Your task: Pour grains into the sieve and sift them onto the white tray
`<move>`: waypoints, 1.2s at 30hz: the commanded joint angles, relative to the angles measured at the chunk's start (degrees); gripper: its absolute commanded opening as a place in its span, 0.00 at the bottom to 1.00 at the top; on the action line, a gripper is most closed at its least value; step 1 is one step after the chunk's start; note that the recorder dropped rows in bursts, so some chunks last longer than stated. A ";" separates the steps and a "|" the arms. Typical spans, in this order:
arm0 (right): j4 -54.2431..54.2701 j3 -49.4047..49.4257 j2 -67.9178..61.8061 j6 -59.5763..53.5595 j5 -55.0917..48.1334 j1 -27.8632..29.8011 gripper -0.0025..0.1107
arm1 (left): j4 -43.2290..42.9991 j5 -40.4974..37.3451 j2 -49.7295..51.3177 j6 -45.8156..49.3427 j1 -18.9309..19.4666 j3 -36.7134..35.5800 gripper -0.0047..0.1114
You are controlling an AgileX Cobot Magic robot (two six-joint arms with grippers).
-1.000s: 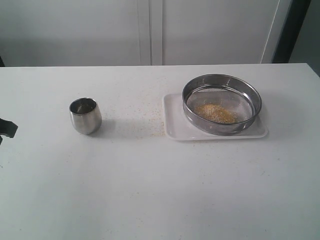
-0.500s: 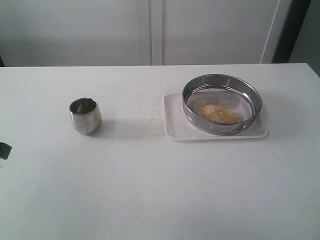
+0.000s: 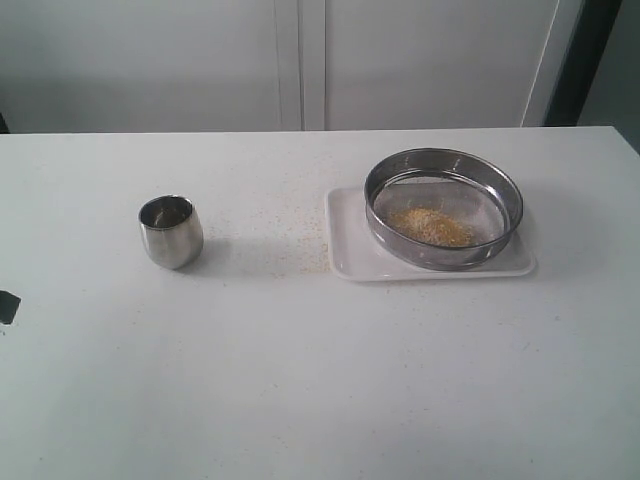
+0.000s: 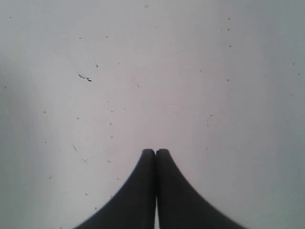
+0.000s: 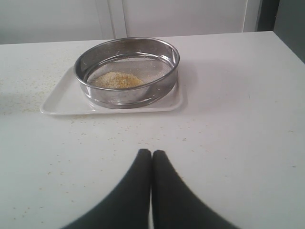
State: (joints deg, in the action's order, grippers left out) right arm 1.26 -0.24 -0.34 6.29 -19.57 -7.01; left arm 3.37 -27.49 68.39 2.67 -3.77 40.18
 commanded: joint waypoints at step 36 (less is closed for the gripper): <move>0.44 0.24 0.34 4.39 19.00 0.16 0.02 | 0.21 3.52 -0.50 -0.09 0.19 -0.27 0.04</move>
State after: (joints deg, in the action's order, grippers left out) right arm 1.19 -0.24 -0.34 9.52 -7.21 -7.01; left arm 3.37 -23.59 68.39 2.67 -3.77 40.18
